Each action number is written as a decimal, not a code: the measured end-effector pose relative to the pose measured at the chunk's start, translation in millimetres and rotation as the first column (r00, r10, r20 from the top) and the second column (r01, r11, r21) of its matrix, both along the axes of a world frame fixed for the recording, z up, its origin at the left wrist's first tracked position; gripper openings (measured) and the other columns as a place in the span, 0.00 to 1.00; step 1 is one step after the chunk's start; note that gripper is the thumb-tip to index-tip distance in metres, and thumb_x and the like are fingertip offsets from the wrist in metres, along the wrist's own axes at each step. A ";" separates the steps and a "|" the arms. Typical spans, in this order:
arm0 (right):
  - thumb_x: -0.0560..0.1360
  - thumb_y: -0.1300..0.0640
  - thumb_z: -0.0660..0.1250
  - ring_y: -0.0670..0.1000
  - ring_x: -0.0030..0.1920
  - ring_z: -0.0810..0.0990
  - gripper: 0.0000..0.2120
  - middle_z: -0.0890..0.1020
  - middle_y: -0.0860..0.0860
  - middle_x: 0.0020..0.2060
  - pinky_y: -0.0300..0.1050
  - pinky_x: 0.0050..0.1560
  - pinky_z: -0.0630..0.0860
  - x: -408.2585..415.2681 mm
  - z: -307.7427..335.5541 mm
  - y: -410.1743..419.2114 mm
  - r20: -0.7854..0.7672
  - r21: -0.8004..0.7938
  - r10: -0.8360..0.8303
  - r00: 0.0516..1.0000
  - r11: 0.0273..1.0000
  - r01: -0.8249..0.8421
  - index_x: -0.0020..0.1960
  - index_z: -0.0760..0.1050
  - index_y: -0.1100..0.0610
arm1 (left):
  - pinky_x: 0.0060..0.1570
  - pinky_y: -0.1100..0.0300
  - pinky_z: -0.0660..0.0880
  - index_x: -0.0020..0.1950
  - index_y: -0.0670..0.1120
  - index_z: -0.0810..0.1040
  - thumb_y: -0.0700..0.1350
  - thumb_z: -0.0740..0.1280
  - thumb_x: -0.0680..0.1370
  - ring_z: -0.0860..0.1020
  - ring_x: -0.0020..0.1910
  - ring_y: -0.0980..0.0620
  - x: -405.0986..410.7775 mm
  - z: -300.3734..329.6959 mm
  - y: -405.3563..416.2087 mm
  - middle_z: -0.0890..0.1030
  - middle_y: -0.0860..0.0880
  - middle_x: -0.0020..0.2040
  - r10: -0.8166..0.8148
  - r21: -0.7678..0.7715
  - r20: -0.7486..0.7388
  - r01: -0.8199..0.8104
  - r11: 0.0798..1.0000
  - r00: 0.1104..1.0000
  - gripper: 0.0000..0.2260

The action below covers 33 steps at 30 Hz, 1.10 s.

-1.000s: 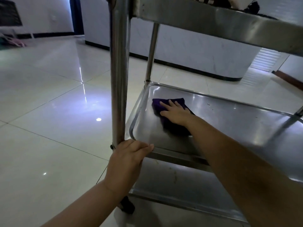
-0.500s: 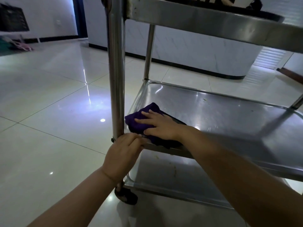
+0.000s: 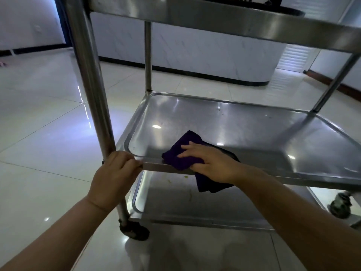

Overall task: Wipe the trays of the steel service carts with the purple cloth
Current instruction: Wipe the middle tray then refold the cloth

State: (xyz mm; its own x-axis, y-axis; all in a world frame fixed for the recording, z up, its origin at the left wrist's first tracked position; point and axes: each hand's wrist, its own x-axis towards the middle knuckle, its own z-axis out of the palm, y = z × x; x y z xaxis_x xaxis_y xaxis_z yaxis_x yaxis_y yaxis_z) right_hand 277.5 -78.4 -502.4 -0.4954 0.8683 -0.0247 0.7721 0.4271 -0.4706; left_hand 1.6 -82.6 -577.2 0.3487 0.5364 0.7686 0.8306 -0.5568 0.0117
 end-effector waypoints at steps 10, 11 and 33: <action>0.78 0.58 0.65 0.35 0.70 0.57 0.19 0.70 0.43 0.70 0.30 0.67 0.50 96.5 -11.0 -40.6 0.010 0.244 -0.150 0.989 0.959 0.143 0.66 0.74 0.46 | 0.56 0.52 0.67 0.51 0.43 0.81 0.41 0.76 0.66 0.75 0.50 0.45 156.6 32.8 -28.9 0.82 0.46 0.46 -0.129 -0.052 -0.001 0.128 0.990 0.992 0.15; 0.77 0.58 0.65 0.36 0.70 0.58 0.18 0.71 0.44 0.70 0.29 0.67 0.50 106.3 -11.3 -45.6 0.010 0.266 -0.169 0.986 0.951 0.160 0.66 0.74 0.46 | 0.56 0.53 0.67 0.52 0.43 0.81 0.42 0.77 0.65 0.75 0.49 0.45 174.3 34.6 -30.2 0.82 0.46 0.45 -0.145 -0.071 0.013 0.145 0.987 0.989 0.17; 0.75 0.67 0.64 0.59 0.64 0.73 0.16 0.77 0.56 0.61 0.49 0.63 0.66 397.4 -3.2 -141.8 0.013 0.346 -0.793 0.610 0.575 0.741 0.62 0.76 0.60 | 0.46 0.46 0.77 0.51 0.42 0.83 0.34 0.81 0.54 0.68 0.50 0.46 332.5 21.0 -49.2 0.81 0.43 0.46 -0.235 -0.186 -0.082 0.217 0.958 0.969 0.27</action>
